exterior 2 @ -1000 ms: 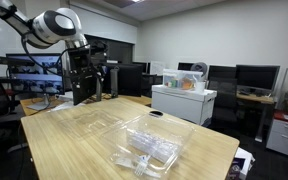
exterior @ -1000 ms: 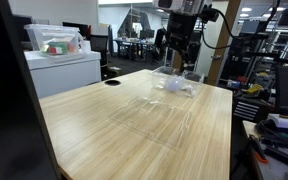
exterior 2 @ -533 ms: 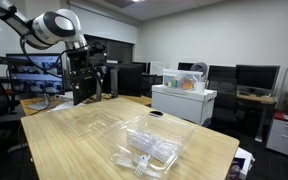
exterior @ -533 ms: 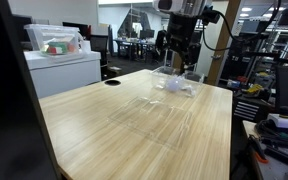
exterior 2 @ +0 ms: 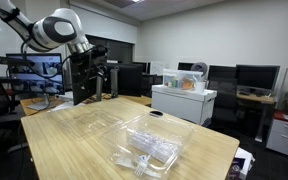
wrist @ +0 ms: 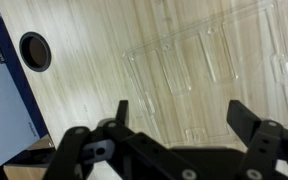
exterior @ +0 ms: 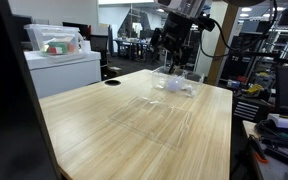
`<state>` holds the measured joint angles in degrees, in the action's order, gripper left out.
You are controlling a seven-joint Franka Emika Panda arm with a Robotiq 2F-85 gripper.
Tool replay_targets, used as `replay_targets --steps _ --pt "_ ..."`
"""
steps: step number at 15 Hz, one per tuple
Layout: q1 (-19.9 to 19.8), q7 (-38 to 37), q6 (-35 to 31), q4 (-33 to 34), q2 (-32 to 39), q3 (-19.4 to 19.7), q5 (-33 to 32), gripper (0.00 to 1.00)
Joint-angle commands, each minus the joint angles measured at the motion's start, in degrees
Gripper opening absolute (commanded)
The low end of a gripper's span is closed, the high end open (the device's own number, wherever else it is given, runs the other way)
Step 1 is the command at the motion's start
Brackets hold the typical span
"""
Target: Pick up the clear packaging lid and put in on the clear packaging box which has a white fork inside on the table
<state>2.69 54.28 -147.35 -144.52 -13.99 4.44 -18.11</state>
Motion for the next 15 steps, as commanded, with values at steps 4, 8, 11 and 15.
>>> replay_targets --steps 4,8,11,15 --pt "2.49 16.99 -9.65 -2.24 5.62 4.82 13.89 1.0" --pt "3.46 33.21 -8.08 0.13 9.55 4.63 27.23 1.0" --pt "2.15 40.96 -7.31 2.51 12.86 3.43 31.38 1.0" --pt "-0.88 45.6 -6.63 6.51 17.91 1.28 31.27 1.0"
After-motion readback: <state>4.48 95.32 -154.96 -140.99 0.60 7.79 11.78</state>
